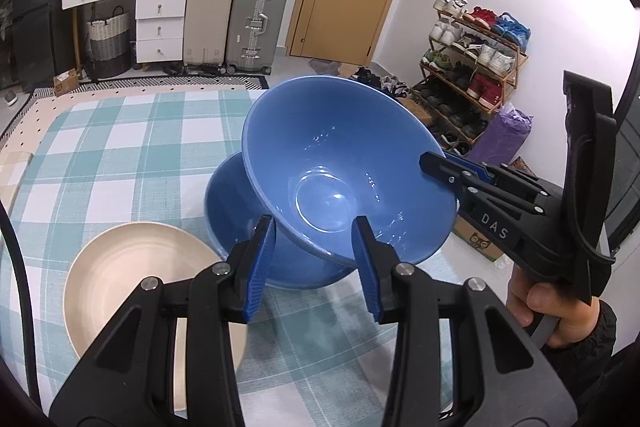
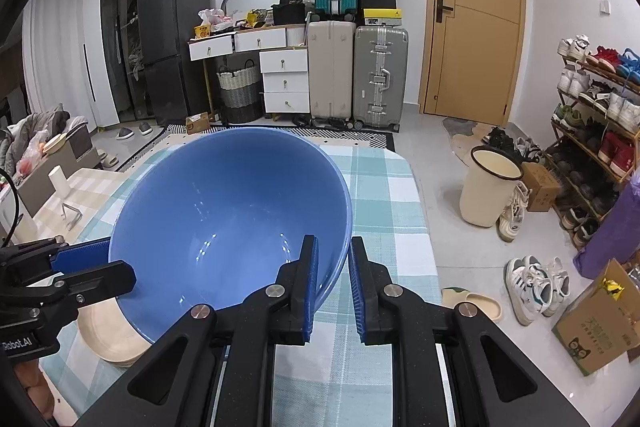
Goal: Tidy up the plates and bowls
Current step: 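Lift the bowl with both tools and lower it into the nested bowls, then open both tools and release the bowl onto the bowl stack, then close both tools on the rim of the stacked blue bowls, then lift the bowl stack with both tools and carry it over the cream plates, then lower the bowl stack onto the cream plates and open both tools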
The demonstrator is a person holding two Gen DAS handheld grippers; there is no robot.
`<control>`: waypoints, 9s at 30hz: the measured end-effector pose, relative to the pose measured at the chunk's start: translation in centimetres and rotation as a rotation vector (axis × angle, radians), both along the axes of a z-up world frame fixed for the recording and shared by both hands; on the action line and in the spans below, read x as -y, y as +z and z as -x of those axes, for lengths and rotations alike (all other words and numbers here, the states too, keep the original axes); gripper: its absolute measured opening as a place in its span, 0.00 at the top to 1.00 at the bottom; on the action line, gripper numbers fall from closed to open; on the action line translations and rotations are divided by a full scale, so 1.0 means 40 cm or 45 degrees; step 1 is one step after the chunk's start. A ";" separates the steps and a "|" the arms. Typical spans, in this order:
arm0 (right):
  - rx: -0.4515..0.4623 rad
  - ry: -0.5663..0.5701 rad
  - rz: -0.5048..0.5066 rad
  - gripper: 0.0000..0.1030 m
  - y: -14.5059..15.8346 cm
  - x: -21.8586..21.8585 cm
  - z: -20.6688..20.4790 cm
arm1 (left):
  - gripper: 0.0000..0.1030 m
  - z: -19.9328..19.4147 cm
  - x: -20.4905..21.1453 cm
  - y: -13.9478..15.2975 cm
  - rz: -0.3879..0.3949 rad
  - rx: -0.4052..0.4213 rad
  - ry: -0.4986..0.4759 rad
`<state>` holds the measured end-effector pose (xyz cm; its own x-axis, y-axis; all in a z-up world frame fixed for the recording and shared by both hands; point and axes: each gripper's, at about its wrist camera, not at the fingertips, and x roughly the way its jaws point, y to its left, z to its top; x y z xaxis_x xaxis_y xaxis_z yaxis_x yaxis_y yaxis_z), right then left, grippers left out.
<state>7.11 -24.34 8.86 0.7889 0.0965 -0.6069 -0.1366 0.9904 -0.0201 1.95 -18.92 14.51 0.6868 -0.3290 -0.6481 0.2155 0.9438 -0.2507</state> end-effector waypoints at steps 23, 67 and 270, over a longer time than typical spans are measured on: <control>-0.080 0.052 -0.005 0.84 -0.082 -0.046 -0.091 | 0.65 -0.103 -0.061 -0.127 -0.055 -0.097 0.067; -0.107 0.020 0.135 0.84 -0.152 -0.100 -0.091 | 0.65 -0.180 -0.025 -0.245 -0.287 -0.107 0.089; 0.044 0.522 -0.170 0.01 -0.146 -0.351 0.033 | 0.01 0.097 -0.604 -0.216 -0.129 0.167 0.372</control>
<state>5.78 -10.30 3.01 0.6885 0.4822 -0.5417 -0.5210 0.8485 0.0932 -1.92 5.26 5.88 0.8225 -0.0446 -0.5671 -0.0434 0.9891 -0.1408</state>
